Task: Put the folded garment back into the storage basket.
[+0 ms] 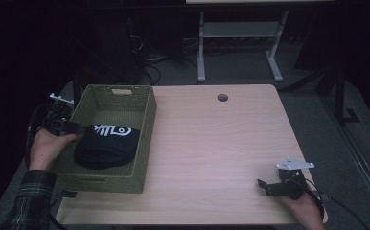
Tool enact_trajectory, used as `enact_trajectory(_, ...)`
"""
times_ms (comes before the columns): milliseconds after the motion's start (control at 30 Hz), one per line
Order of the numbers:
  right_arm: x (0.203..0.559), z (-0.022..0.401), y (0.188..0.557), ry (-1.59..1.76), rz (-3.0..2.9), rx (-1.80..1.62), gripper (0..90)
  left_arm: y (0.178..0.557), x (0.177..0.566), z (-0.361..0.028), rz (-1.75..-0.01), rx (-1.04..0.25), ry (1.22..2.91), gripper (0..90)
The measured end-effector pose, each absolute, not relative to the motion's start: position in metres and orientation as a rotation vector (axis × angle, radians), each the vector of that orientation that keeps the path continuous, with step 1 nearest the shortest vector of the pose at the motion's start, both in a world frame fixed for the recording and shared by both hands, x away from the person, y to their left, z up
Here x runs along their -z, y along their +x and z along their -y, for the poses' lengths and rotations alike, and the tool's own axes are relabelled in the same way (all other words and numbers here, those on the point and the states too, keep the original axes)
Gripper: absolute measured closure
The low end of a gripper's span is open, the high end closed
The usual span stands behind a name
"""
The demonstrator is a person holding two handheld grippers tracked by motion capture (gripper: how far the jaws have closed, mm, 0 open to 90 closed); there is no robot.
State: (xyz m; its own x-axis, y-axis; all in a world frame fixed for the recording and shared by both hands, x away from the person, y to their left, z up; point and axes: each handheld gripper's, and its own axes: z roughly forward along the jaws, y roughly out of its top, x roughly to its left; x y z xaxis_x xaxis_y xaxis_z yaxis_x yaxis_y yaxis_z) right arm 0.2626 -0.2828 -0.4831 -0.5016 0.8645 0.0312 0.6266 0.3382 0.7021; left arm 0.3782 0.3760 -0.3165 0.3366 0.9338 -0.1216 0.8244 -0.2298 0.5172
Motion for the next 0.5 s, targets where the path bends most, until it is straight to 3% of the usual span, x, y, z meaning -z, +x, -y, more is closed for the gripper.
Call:
enact_trajectory(267, 0.483, 0.283, 0.263, 1.315, -2.260, -0.952, 2.7, 0.370, 0.306, -0.348, -1.461, -0.350, 2.110, 13.8)
enact_trajectory(500, 0.483, 0.283, 0.263, 1.318, -2.260, -0.952, 2.7, 0.369, 0.302, -0.320, -1.380, -0.336, 2.120, 13.3)
